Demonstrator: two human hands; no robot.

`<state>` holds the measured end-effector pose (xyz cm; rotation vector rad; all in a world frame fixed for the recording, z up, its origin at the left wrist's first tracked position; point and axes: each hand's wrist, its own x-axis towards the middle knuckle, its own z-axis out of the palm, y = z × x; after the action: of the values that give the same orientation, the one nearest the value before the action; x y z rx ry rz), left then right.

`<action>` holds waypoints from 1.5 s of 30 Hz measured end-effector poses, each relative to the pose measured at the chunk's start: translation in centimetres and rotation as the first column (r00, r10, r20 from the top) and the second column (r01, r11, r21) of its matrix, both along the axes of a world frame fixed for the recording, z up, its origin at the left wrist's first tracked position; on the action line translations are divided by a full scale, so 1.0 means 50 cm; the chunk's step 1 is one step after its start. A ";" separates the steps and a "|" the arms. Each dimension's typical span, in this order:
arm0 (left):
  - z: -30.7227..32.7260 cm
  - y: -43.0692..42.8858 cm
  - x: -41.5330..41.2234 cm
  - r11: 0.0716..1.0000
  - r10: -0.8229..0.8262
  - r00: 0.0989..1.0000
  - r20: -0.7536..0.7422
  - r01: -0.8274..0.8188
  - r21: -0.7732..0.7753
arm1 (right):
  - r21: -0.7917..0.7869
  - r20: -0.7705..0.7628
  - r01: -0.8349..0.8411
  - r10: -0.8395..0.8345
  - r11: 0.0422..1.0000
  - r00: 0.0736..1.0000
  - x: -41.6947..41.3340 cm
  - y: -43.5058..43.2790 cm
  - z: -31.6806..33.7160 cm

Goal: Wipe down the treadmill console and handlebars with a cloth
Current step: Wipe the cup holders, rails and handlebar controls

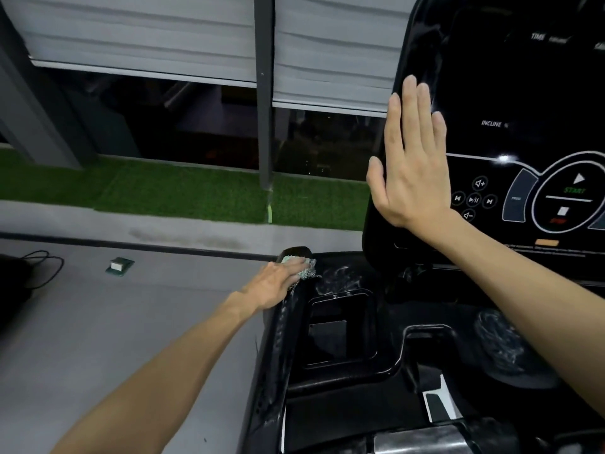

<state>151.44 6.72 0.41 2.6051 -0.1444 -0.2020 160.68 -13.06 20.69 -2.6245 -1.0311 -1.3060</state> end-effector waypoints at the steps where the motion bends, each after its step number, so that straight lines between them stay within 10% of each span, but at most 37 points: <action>1: 0.003 -0.006 -0.015 1.000 0.005 1.000 0.004 -0.005 -0.002 | 0.001 -0.004 0.000 0.000 1.000 1.000 -0.001 0.001 0.001; 12: -0.016 -0.061 -0.249 0.997 -0.019 0.997 0.075 0.025 -0.071 | -0.009 -0.043 0.005 -0.005 1.000 0.999 -0.009 0.002 0.005; 29: -0.070 -0.045 0.083 0.998 0.059 0.998 -0.006 -0.059 -0.024 | 0.004 0.011 -0.003 0.003 1.000 1.000 0.005 0.002 -0.004; 45: -0.088 -0.080 -0.121 0.999 0.032 0.966 0.255 -0.030 -0.012 | -0.003 -0.041 0.005 -0.005 1.000 0.999 -0.007 0.002 0.003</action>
<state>145.41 2.74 -4.01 2.6143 -0.1941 0.1464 160.31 -12.98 20.87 -2.6462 -1.0229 -1.2464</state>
